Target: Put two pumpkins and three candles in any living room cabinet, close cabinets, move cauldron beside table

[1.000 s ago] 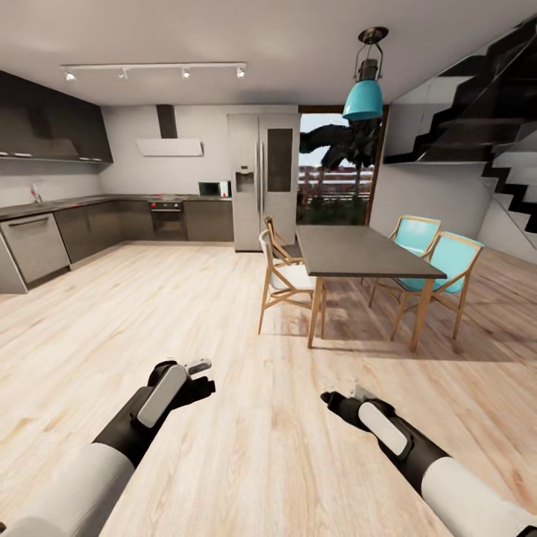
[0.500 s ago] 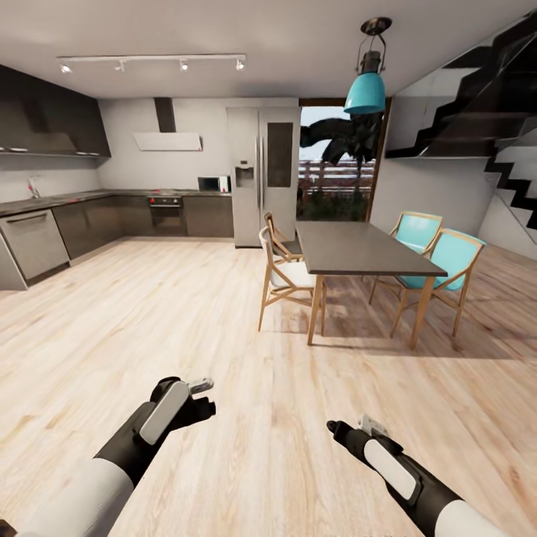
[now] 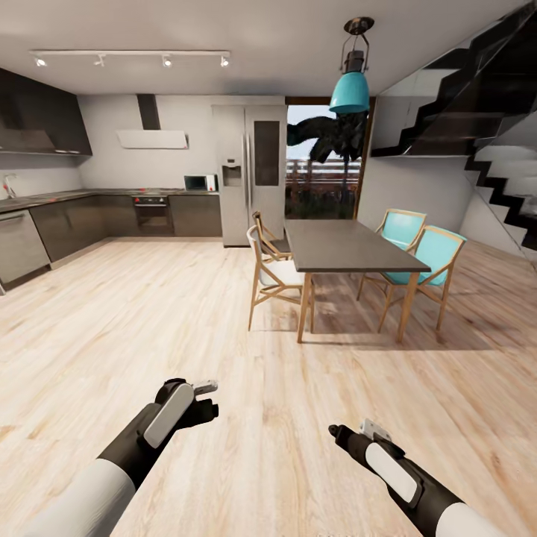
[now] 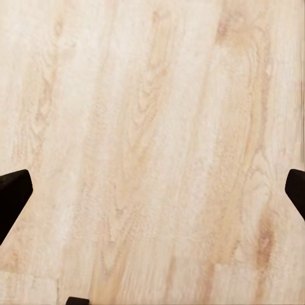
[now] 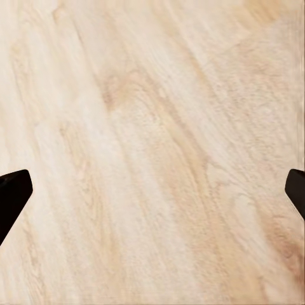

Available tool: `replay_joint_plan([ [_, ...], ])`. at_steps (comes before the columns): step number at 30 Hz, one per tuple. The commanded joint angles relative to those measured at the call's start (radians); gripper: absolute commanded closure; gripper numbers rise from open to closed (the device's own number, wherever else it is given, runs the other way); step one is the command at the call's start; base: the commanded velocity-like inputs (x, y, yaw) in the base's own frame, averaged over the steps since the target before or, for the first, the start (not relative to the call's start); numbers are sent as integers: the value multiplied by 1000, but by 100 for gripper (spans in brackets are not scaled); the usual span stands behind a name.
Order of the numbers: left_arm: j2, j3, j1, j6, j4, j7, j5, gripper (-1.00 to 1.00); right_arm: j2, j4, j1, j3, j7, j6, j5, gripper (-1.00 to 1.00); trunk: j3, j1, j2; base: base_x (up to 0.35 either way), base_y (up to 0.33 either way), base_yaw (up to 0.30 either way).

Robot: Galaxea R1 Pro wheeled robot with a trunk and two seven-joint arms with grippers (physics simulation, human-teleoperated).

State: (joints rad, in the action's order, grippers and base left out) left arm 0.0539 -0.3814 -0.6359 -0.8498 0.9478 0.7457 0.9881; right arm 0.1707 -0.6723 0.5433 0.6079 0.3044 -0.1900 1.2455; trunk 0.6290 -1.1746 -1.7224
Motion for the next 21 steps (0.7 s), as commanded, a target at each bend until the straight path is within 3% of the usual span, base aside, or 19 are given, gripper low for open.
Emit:
replay_joint_plan([
  [1, 1, -4, -1, 0, 3, 11, 10, -100, 1, 3, 1, 6, 6, -1, 5, -100, 2, 0, -1, 0, 0, -263],
  [21, 1, -4, -1, 0, 6, 9, 21, -100, 1, 46, 1, 6, 5, 1, 5, -100, 11, 0, -1, 0, 0, -272],
])
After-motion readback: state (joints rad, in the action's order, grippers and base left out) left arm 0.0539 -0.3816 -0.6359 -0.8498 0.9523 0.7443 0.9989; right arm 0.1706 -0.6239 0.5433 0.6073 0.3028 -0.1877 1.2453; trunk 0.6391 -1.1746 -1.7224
